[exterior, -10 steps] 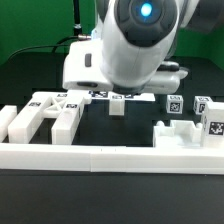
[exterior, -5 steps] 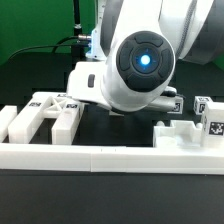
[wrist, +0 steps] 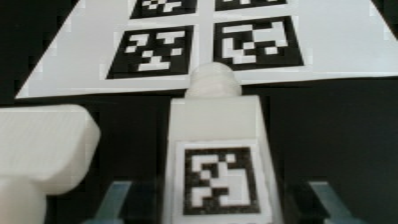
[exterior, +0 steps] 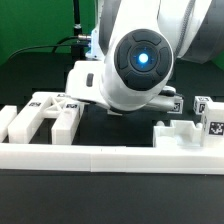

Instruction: Assemble chair

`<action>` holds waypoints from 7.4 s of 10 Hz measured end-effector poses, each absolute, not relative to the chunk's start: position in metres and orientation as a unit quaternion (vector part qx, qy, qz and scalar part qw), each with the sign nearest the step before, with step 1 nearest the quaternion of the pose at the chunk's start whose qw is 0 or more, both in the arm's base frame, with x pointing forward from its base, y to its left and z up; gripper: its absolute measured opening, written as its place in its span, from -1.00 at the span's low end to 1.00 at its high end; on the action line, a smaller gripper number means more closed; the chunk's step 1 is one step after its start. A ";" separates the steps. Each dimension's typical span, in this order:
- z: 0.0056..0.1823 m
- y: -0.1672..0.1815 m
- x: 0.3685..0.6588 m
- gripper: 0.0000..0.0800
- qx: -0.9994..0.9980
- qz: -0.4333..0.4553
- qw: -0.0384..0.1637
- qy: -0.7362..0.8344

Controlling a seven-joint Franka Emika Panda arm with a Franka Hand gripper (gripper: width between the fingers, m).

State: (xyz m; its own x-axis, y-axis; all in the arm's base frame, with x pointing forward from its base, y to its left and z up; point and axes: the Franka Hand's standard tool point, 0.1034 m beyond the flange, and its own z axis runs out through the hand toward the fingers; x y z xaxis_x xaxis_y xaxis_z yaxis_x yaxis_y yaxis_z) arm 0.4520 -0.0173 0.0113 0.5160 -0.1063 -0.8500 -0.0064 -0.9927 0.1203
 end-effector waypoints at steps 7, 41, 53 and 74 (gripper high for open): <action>0.087 -0.007 0.498 -0.29 0.894 -0.447 0.003 0.012; 0.086 0.051 0.629 -0.28 0.967 0.244 0.023 0.069; 0.079 0.047 0.630 -0.28 0.961 0.263 0.032 0.076; 0.116 0.042 0.637 0.62 0.984 0.169 -0.003 0.052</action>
Offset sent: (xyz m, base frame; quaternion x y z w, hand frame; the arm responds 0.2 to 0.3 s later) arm 0.0293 0.0367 0.0624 0.0936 -0.0256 -0.1196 0.9881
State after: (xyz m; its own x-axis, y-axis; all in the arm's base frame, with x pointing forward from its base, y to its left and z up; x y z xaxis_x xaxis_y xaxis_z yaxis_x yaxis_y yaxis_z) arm 0.6375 0.0417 0.1163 0.9371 0.1021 0.3338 0.1039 -0.9945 0.0124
